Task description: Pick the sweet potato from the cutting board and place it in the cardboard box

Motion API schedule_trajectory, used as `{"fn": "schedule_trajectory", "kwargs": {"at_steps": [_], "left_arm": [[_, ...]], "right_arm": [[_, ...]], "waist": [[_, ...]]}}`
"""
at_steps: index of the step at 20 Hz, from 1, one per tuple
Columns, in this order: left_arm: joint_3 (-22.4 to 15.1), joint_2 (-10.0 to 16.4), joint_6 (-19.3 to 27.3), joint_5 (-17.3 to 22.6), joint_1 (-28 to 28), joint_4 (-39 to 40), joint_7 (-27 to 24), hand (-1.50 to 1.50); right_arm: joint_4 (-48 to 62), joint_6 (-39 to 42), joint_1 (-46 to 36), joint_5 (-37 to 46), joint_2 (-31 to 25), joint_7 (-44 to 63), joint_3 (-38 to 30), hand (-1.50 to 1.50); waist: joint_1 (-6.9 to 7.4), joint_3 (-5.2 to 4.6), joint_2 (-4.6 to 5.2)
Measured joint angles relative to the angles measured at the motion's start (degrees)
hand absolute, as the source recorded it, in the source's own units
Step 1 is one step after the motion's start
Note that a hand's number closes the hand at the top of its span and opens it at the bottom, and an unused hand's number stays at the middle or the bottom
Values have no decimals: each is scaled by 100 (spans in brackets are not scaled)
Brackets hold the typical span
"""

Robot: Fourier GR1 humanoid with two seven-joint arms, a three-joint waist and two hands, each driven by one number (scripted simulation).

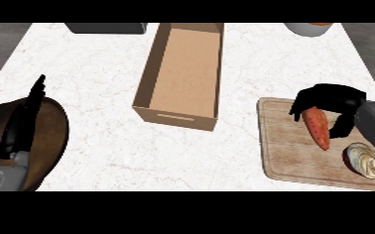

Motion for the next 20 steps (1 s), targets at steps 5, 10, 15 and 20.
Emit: {"fn": "schedule_trajectory", "kwargs": {"at_steps": [5,10,15,20], "left_arm": [[120,60,-161,21,41,-5,-54,0],[141,-7,-193,-35,-106,167,-163,0],[23,-97,-228,-92,-220,75,-149,0],[10,-133,-231,-137,-299,105,-115,0]], "right_arm": [[120,-349,14,25,208,-40,-347,150],[723,-599,-536,-2,546,166,-781,150],[1440,-861,-1403,-109,791,759,-1214,150],[1830,-1347,-1973,-253,770,867,-1605,150]], "waist": [[-1,-19,-6],[91,8,50],[340,33,139],[350,36,152]]}}
